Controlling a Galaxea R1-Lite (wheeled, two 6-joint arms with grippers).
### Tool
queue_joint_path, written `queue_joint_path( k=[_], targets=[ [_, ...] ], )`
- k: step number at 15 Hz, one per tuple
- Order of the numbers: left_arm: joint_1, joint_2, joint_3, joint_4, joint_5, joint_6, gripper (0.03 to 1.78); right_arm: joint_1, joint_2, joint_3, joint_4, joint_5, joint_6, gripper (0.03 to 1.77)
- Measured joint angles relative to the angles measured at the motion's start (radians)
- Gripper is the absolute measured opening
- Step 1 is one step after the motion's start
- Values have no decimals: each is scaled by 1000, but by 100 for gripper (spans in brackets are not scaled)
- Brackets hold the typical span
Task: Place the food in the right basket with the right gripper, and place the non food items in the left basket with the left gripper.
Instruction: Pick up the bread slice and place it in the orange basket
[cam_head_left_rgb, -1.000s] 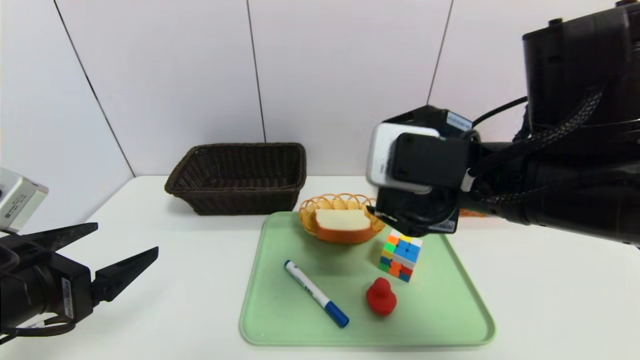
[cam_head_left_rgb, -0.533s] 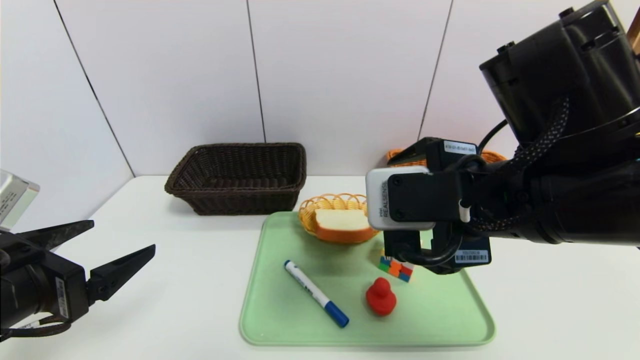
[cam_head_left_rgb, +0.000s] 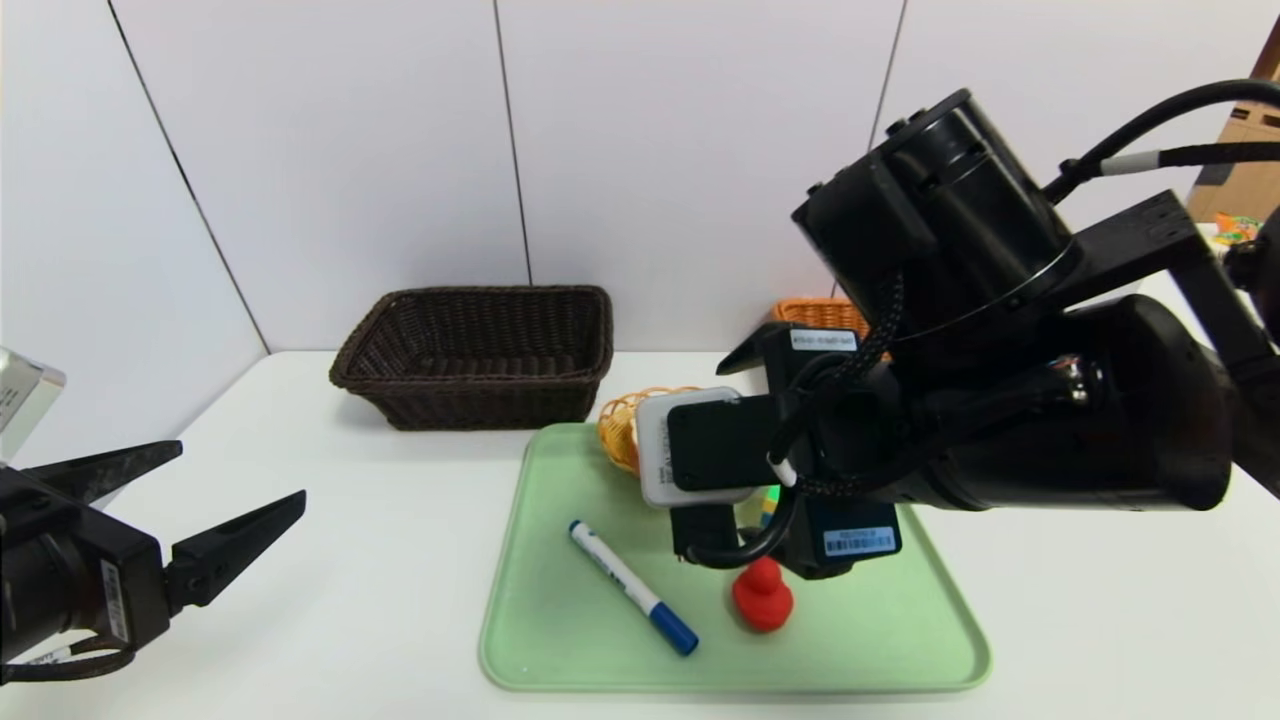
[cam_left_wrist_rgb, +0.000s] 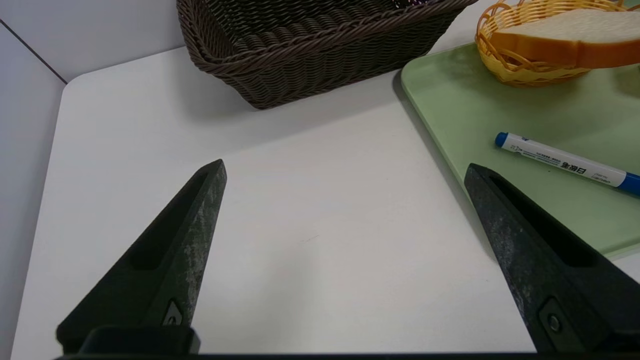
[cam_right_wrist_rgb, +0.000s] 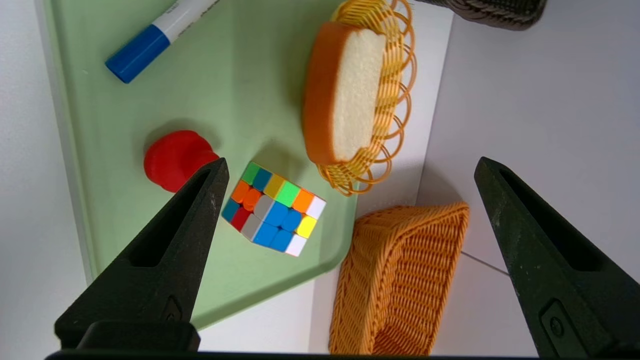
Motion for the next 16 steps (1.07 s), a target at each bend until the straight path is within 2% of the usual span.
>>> queue_joint_path(
  k=[16],
  targets=[
    [0, -27, 16, 2, -1, 1, 169, -4, 113, 3, -24, -33, -1, 170]
  ],
)
